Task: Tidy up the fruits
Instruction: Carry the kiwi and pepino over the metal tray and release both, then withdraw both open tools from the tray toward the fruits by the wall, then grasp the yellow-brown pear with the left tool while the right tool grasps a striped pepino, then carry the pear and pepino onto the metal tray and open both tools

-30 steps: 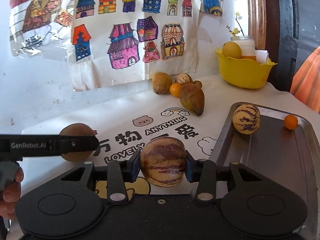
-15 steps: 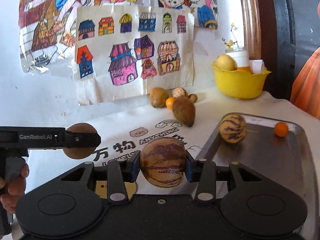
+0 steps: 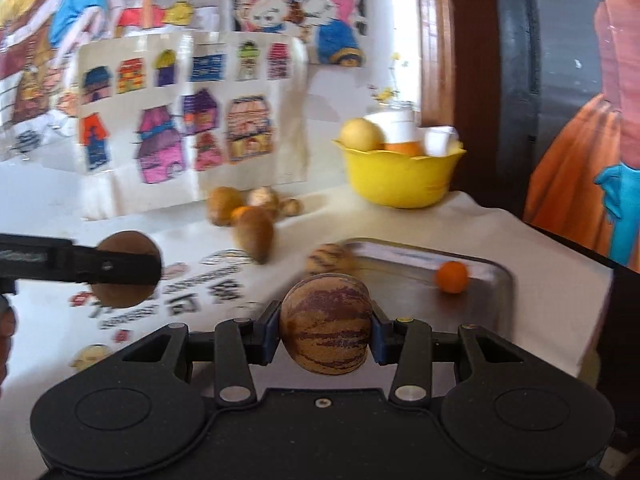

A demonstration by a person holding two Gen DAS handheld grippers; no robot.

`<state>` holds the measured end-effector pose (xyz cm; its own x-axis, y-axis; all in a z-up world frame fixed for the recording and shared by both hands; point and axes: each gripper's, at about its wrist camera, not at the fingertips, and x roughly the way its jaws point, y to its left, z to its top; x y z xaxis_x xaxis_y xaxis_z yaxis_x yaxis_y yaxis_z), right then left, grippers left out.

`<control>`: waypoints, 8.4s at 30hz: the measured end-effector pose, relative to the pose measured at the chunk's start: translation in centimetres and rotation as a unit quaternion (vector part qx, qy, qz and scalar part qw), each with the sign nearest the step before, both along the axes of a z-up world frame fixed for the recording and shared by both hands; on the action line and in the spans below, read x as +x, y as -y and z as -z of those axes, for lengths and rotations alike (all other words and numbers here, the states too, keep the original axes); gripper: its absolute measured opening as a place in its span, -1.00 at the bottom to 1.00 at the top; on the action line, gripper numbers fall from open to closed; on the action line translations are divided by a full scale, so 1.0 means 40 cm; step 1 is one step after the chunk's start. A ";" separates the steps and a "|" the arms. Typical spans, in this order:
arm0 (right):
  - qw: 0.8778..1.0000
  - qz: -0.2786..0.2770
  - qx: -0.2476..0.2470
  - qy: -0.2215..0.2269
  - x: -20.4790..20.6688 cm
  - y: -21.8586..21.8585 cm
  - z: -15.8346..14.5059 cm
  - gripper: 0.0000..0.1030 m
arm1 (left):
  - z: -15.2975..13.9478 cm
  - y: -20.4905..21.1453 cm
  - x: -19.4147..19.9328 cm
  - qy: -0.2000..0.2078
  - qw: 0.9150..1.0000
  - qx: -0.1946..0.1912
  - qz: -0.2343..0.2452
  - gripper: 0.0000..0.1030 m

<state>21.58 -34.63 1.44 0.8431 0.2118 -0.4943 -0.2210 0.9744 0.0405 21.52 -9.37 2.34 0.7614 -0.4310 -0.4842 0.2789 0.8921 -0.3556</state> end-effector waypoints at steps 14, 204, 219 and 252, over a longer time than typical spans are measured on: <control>0.998 0.048 -0.012 -0.026 0.172 0.133 0.054 -0.13 | 0.033 0.179 0.066 -0.005 0.998 0.025 0.066 0.33; 0.924 0.019 0.241 -0.295 0.815 -0.199 0.062 -0.06 | 0.123 0.016 0.406 -0.065 0.998 0.012 0.007 0.08; 0.937 0.031 0.237 -0.256 0.635 -0.096 -0.059 -0.06 | 0.073 -0.008 0.324 -0.049 0.999 0.014 -0.010 0.03; 0.938 0.031 0.230 -0.259 0.474 -0.009 -0.065 -0.06 | 0.076 0.042 0.321 -0.054 0.998 0.030 0.006 0.20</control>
